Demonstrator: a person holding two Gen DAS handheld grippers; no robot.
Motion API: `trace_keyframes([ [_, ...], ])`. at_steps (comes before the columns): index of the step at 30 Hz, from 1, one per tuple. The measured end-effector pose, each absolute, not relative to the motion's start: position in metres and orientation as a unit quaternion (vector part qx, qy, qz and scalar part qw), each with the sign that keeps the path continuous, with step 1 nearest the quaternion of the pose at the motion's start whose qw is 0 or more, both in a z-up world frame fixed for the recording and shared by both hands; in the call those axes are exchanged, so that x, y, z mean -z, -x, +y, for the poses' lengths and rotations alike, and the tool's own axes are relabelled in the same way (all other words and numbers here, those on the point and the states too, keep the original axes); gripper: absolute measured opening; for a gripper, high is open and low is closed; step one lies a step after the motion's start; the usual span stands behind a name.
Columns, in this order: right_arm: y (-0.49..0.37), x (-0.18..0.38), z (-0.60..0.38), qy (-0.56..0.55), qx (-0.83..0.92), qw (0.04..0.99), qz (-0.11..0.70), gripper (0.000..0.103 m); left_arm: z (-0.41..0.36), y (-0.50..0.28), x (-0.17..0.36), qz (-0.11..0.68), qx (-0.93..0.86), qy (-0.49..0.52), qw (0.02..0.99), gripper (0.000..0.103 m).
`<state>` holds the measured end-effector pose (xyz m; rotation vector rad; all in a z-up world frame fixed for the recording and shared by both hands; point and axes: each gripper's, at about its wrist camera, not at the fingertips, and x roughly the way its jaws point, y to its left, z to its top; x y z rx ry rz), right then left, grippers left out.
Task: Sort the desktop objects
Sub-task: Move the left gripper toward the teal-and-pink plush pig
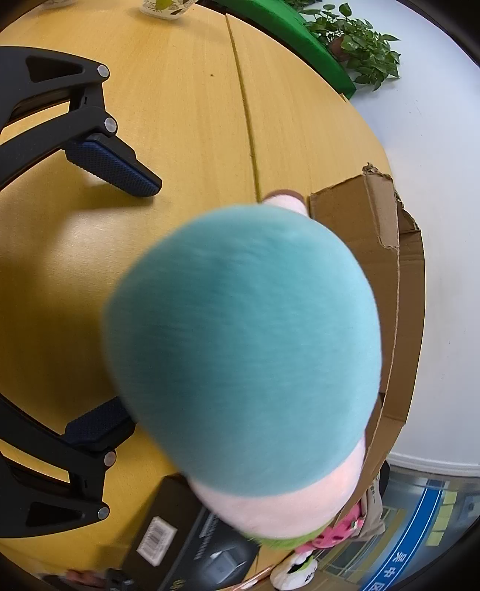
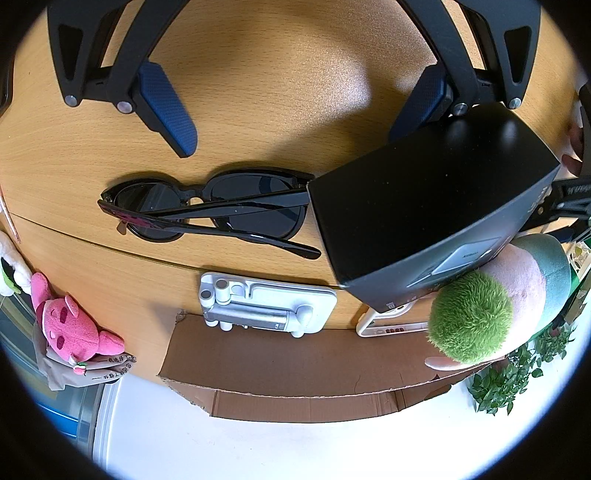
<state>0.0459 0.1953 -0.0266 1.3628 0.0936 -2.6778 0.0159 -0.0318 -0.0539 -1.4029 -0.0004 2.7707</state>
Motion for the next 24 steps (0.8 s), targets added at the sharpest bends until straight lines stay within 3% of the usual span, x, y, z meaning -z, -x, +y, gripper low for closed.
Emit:
trace_keyframes([
  [8,-0.062,0.036,0.202,-0.473,0.873,0.105,0.047,0.103,-0.057,-0.054,0.026,-0.001,-0.910,0.414,0.004,0.102],
  [13,-0.076,0.007,0.242,-0.492,0.842,0.210,-0.069,0.102,-0.086,-0.063,-0.035,-0.027,-0.939,0.343,0.008,0.102],
  [19,-0.068,-0.060,0.273,-0.405,0.890,0.202,-0.063,0.102,-0.108,0.001,-0.080,-0.059,-0.944,0.324,0.025,0.102],
  [24,-0.004,-0.102,0.256,-0.368,0.909,0.194,-0.038,0.102,-0.102,0.079,-0.086,-0.084,-0.931,0.350,0.058,0.102],
])
